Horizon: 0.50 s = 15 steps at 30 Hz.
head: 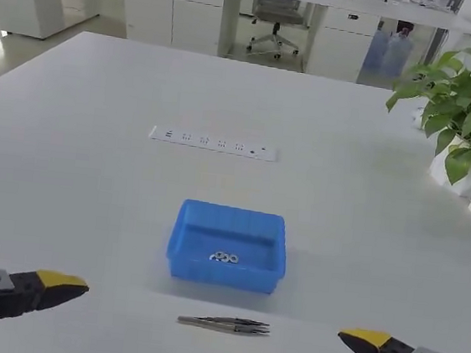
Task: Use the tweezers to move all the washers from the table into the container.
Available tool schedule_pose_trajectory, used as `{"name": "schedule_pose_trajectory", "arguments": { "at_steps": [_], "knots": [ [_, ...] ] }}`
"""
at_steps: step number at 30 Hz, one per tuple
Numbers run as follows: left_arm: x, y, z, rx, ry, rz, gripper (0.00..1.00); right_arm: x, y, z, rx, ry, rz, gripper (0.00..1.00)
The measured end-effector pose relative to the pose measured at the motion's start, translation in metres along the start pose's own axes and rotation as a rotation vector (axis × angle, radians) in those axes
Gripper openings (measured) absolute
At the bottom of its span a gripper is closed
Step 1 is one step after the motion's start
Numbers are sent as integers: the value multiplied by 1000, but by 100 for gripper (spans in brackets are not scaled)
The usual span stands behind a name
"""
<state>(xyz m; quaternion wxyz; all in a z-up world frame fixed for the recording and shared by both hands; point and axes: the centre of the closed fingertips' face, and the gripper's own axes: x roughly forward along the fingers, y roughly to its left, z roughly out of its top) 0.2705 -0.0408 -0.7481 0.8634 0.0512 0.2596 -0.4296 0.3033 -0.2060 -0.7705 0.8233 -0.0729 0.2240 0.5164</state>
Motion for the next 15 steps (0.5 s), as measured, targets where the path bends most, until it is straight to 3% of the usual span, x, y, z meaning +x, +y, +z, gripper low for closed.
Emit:
{"name": "schedule_pose_trajectory", "arguments": {
  "at_steps": [15],
  "knots": [
    [-1,2,-3,-6,10,8,81,-2,-2,-3,7,6,-13,70]
  ]
}}
